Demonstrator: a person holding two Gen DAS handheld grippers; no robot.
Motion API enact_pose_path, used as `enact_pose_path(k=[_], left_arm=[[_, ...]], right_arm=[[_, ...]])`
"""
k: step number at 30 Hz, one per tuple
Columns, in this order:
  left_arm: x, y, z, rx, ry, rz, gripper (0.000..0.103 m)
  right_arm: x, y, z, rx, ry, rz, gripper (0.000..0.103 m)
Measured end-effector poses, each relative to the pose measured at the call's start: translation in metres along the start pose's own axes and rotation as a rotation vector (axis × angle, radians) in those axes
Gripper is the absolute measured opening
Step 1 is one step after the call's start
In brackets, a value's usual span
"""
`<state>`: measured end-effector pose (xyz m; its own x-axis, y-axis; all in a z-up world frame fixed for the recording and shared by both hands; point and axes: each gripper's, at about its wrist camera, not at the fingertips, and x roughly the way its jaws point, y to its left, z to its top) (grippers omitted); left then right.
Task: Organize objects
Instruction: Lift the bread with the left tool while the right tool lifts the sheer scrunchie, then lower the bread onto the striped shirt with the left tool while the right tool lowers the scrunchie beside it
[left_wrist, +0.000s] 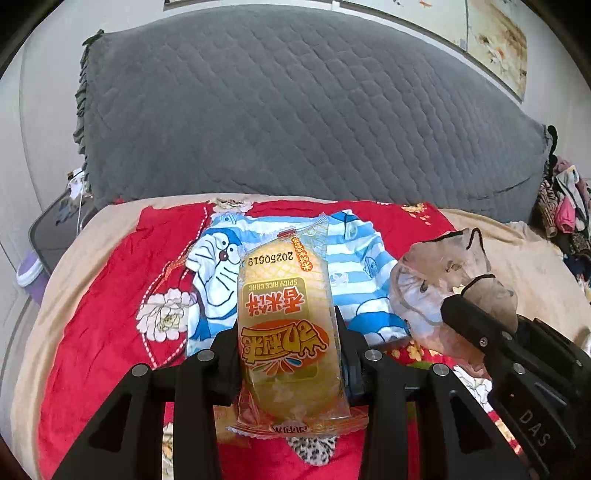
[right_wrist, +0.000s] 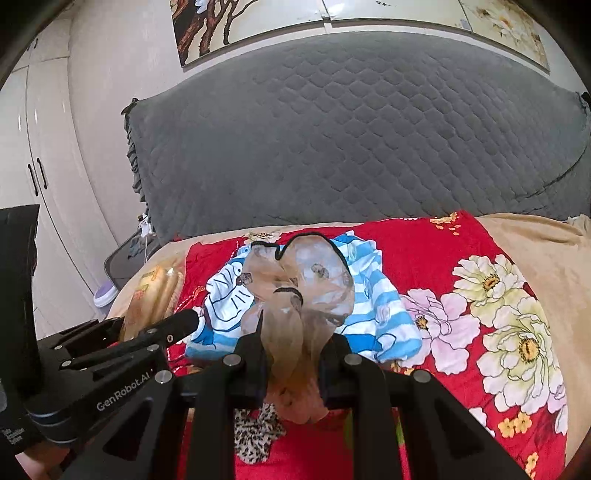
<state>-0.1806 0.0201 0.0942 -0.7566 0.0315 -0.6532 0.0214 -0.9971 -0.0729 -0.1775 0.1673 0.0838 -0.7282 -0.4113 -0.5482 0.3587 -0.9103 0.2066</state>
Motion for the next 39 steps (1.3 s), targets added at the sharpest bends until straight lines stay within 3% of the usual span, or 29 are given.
enact_pose_path(k=[23, 39], left_arm=[[0.081, 0.017, 0.019, 0.019, 0.017, 0.034, 0.040], [0.146, 0.026, 0.035, 0.020, 0.059, 0.069, 0.040]], right_arm=[[0.067, -0.004, 0.010, -0.047, 0.012, -0.006, 0.021], [0.129, -0.026, 0.045, -0.047, 0.086, -0.017, 0.021]])
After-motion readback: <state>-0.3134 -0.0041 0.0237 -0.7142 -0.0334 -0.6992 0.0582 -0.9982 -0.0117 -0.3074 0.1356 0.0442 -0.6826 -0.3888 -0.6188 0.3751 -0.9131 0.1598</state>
